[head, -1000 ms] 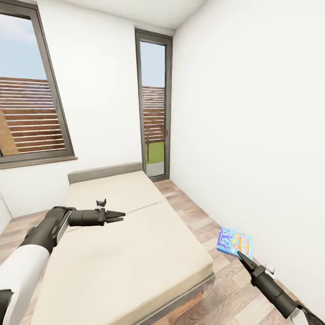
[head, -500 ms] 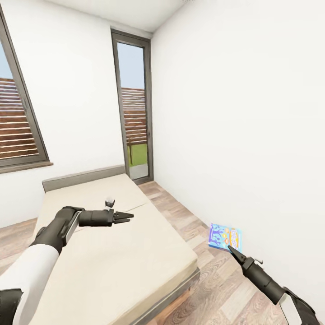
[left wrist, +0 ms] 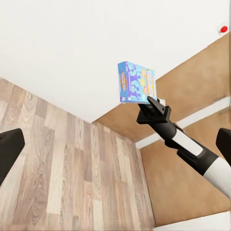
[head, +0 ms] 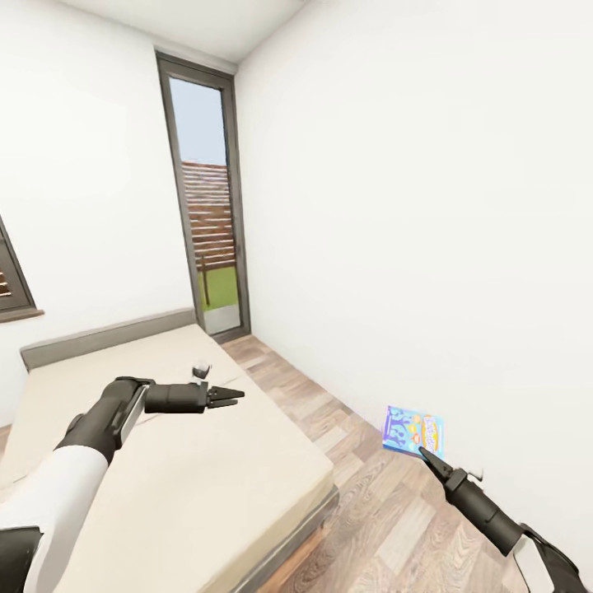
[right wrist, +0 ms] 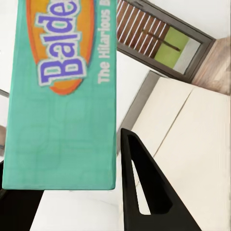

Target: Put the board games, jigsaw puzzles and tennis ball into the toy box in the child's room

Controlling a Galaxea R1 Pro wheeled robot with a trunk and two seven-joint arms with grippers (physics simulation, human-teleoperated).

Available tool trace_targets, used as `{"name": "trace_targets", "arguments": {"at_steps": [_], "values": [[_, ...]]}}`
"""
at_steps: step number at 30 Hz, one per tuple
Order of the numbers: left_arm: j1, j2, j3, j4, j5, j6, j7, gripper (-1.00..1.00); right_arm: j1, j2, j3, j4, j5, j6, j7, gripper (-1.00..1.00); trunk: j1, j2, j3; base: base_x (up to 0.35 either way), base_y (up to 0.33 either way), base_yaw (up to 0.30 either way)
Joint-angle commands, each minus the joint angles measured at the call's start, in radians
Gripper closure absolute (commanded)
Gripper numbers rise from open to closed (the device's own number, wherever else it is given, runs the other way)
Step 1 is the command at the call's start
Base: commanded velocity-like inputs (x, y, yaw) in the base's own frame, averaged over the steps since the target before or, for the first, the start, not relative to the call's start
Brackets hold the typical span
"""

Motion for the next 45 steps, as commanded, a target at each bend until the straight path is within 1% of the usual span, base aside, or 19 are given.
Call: {"name": "trace_targets", "arguments": {"at_steps": [1, 5, 13, 26, 30, 45], "values": [[0.000, 0.000, 0.002, 0.000, -0.003, 0.010, -0.006, -1.00, -0.001, 0.000, -0.002, 0.001, -0.005, 0.009, 0.002, 1.00, 0.000, -0.001, 0.000, 0.000, 0.000, -0.271], [0.000, 0.001, 0.002, 0.000, -0.002, 0.011, -0.009, -1.00, -0.001, 0.000, -0.002, 0.001, -0.005, 0.011, 0.000, 1.00, 0.000, -0.001, 0.002, 0.000, 0.000, -0.162], [0.000, 0.000, 0.002, 0.000, -0.002, 0.012, -0.009, -1.00, -0.001, -0.001, -0.003, 0.001, -0.005, 0.014, -0.002, 1.00, 0.000, -0.001, 0.002, 0.000, 0.000, -0.017], [0.000, 0.001, 0.000, 0.000, -0.001, 0.010, -0.012, -1.00, -0.001, -0.001, -0.005, 0.004, -0.007, 0.018, -0.004, 1.00, 0.000, -0.001, -0.017, 0.000, 0.000, 0.000], [0.000, 0.001, 0.000, 0.000, -0.001, 0.010, -0.011, -1.00, -0.001, 0.000, -0.005, 0.003, -0.006, 0.017, -0.004, 1.00, 0.000, -0.001, -0.020, 0.000, 0.000, -0.021], [0.000, 0.004, -0.001, 0.000, -0.002, 0.010, -0.012, -1.00, -0.001, -0.001, -0.005, 0.004, -0.007, 0.015, 0.000, 1.00, 0.000, -0.001, -0.019, 0.000, 0.000, -0.257]]}}
